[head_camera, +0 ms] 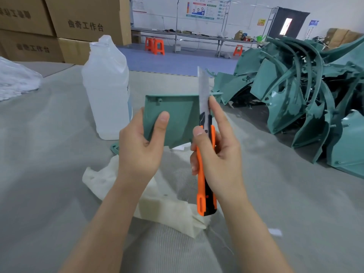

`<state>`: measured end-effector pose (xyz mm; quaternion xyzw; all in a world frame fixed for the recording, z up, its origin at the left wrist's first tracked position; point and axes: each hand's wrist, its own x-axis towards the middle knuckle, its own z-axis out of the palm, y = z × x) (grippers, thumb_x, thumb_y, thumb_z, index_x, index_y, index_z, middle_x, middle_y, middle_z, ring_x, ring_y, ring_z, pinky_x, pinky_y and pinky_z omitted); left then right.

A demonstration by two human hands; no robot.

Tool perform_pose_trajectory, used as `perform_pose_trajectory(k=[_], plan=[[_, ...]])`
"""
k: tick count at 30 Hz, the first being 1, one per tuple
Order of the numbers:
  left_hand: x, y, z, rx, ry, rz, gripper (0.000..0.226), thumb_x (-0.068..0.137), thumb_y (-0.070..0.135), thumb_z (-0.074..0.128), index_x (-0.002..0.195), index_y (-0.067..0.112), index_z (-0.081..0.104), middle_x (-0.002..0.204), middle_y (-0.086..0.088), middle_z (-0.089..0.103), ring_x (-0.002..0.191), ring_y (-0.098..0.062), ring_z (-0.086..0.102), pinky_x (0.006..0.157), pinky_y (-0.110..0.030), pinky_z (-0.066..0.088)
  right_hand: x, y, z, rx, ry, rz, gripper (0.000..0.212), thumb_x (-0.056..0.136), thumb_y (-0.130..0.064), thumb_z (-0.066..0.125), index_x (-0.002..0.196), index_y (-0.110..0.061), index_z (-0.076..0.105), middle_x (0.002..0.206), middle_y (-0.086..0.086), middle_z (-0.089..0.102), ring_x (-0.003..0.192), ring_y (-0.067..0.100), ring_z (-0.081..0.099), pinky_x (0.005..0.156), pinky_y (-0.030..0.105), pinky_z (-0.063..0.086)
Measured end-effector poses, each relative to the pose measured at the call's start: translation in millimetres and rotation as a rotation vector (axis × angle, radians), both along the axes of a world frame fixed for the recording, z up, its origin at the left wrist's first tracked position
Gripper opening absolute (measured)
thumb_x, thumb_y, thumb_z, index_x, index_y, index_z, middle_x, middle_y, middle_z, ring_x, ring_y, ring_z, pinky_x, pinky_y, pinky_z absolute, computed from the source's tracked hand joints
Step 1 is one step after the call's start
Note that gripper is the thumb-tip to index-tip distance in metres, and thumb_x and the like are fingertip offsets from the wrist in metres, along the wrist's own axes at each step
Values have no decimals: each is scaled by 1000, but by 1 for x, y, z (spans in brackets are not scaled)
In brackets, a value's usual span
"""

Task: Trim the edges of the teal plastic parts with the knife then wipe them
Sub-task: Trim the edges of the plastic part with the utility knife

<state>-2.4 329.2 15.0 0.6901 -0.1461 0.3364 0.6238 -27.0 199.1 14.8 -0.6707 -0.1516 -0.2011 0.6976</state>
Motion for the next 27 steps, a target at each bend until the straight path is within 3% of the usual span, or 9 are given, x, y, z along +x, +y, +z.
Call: perform_pose_trajectory(k=[6,9,13,15,17,19,21,23,27], plan=[[1,0,-4,71,-5,9,22,94,39,51,92,20,62,81,-1,66,77,-21,64,71,-43,53,-4,16,-8,-127,-86,60,54,91,-25,54,131,-60,43,61,-2,48,42,16,43,45,27,45],[3,0,-5,90,28,-19,12,88,35,52,77,35,57,64,10,58,58,-8,52,55,-29,46,-6,20,-11,-217,-127,84,53,91,-29,54,134,-58,41,66,-18,55,47,10,46,51,27,48],[4,-2,-6,122,90,-66,40,78,14,49,68,52,54,53,22,52,50,3,45,50,-14,36,-10,15,-7,-338,-173,114,55,92,-25,56,138,-50,41,62,-19,50,51,10,47,55,25,49],[3,-2,-6,140,87,-79,38,79,14,50,75,51,57,60,21,58,55,3,51,54,-19,44,-10,9,-2,-360,-187,108,55,91,-27,56,138,-50,41,62,-14,50,51,16,47,55,32,51],[3,-3,-9,188,69,-90,10,84,27,54,88,32,62,72,7,66,69,-16,63,65,-39,54,-9,4,2,-282,-192,58,56,88,-32,56,138,-53,38,66,-8,53,49,19,49,52,39,51],[2,-6,-11,233,91,-60,34,86,46,52,93,15,62,79,-10,67,76,-32,63,69,-52,52,-8,0,4,-132,-164,-37,58,86,-35,60,137,-48,37,63,-2,51,45,22,50,46,36,47],[1,-8,-11,271,108,-43,45,87,53,50,93,10,63,78,-11,67,74,-30,64,67,-51,52,-5,-5,5,-46,-138,-184,44,85,-33,65,123,-42,46,65,-2,52,46,21,51,45,33,46],[-1,-10,-9,339,133,-36,46,87,51,50,93,8,64,76,-10,68,72,-28,65,65,-48,52,-2,-11,6,-86,-132,-321,27,83,-33,66,99,-48,51,66,-2,53,50,23,52,49,40,48],[-3,-15,-10,482,191,-43,36,87,46,55,83,10,61,67,-7,62,66,-28,59,63,-47,48,1,-18,5,-222,-100,-303,23,84,-31,69,94,-42,51,66,-9,55,54,18,53,57,42,51]])
